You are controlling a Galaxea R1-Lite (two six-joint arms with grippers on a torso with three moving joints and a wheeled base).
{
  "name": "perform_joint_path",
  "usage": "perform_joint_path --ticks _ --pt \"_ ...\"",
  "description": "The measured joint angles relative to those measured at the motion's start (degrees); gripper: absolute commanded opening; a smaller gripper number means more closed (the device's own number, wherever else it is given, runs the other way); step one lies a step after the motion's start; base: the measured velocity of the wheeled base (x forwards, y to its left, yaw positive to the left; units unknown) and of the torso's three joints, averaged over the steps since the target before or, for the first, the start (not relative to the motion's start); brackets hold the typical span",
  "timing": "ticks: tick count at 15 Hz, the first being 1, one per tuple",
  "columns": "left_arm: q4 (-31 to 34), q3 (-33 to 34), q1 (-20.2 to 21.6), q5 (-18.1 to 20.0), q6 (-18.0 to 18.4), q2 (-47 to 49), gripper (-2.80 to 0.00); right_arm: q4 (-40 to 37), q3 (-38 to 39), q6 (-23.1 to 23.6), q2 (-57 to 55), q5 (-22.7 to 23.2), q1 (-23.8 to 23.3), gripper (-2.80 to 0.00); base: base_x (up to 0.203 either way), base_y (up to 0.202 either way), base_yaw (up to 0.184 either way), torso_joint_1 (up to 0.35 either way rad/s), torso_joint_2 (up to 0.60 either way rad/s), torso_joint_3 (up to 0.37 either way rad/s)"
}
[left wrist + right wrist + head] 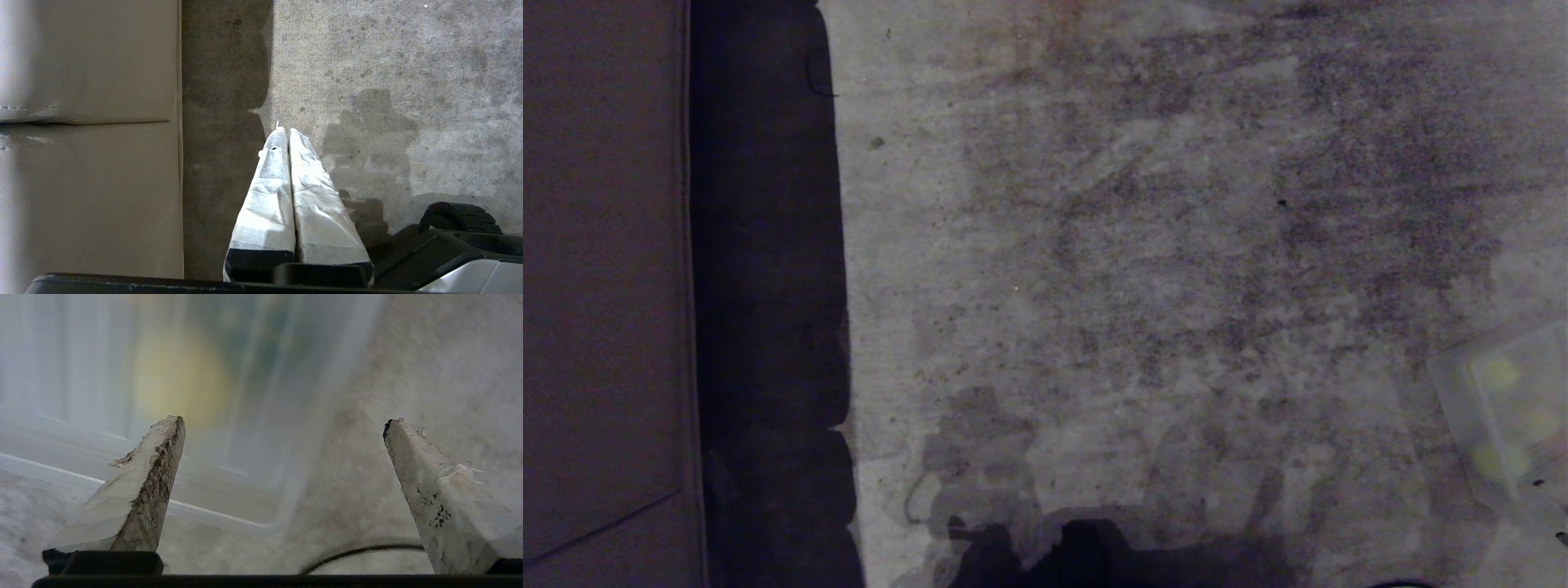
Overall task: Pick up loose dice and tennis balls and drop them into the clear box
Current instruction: Close the lid
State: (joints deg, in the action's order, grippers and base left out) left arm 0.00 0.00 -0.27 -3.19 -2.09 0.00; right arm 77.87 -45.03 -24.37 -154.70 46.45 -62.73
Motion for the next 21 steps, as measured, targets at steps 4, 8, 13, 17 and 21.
perform_joint_path --ticks 4,8,13,17,21 --pt "0.0 0.0 0.0 0.0 0.0 0.0 -2.80 -3.1 -1.4 3.2 -0.7 0.0 -0.9 0.00 0.000 0.000 0.000 0.000 0.00 0.000" --pt "0.0 0.0 0.0 0.0 0.0 0.0 -2.80 -6.7 -3.0 5.6 -0.8 -0.1 -2.0 0.00 0.000 0.000 0.000 0.000 0.00 0.000" --pt "0.0 0.0 0.0 0.0 0.0 0.0 -2.80 -10.0 -3.3 9.6 -0.9 -0.1 -3.1 0.00 0.000 0.000 0.000 0.000 0.00 0.000" --pt "0.0 0.0 0.0 0.0 0.0 0.0 -2.80 -14.2 -3.4 13.7 -1.2 -0.1 -4.3 0.00 0.000 0.000 0.000 0.000 0.00 0.000" --pt "0.0 0.0 0.0 0.0 0.0 0.0 -2.80 -16.2 -3.9 17.2 -1.7 -5.1 -4.6 0.00 0.000 0.000 0.000 0.000 0.00 0.000"
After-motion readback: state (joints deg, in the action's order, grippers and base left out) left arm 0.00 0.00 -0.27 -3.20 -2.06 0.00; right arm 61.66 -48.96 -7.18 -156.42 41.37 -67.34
